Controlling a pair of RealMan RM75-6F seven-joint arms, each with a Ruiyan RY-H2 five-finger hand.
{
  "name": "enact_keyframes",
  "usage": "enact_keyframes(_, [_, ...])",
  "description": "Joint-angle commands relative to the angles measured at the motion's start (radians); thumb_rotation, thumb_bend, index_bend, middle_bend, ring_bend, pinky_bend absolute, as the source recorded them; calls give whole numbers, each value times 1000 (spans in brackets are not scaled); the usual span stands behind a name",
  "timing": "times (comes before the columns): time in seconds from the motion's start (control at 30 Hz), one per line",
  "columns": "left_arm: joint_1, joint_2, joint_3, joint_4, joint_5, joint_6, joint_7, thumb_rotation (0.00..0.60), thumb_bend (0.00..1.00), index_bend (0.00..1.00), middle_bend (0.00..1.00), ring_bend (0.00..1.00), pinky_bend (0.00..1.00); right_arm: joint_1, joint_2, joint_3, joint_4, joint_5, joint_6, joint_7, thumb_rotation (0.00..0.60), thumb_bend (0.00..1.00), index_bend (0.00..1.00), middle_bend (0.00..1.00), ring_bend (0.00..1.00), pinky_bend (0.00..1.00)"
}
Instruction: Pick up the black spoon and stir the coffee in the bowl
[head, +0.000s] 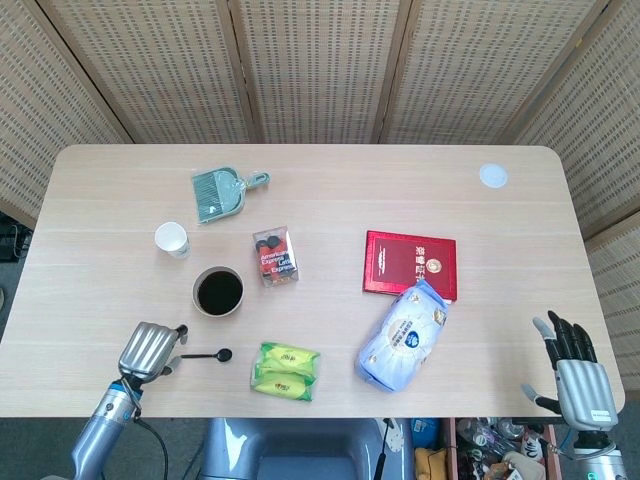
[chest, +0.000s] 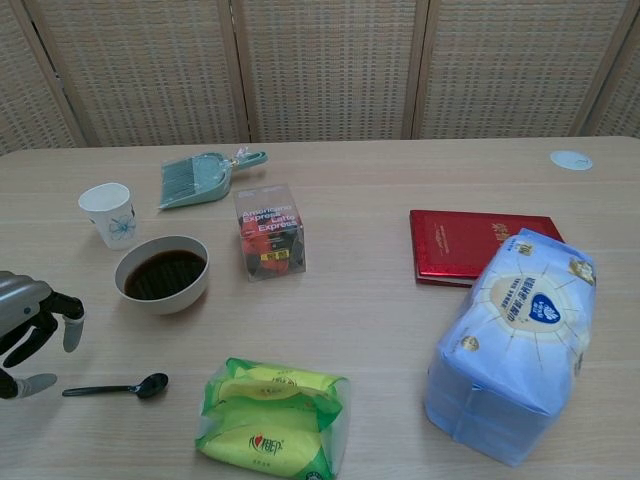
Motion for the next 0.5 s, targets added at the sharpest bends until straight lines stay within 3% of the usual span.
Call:
enact_keyframes(0.03, [-7, -18, 0, 17, -20, -11, 6, 600, 291, 514, 790, 711, 707, 0, 0, 0, 1, 1, -1, 0, 600, 236, 67, 23, 0, 0])
enact_keyframes(0.37, [-26, -46, 11, 33, -59, -25, 22, 600, 294, 514, 790, 711, 707, -5, 0, 0, 7, 7, 0, 4, 600, 235, 67, 27, 0, 0])
enact_keyframes(0.5, [-34, -48, 17, 26, -71, -31, 29, 600, 342, 514, 790, 711, 707, -8, -1, 0, 12, 10, 1, 8, 600, 235, 67, 28, 0, 0])
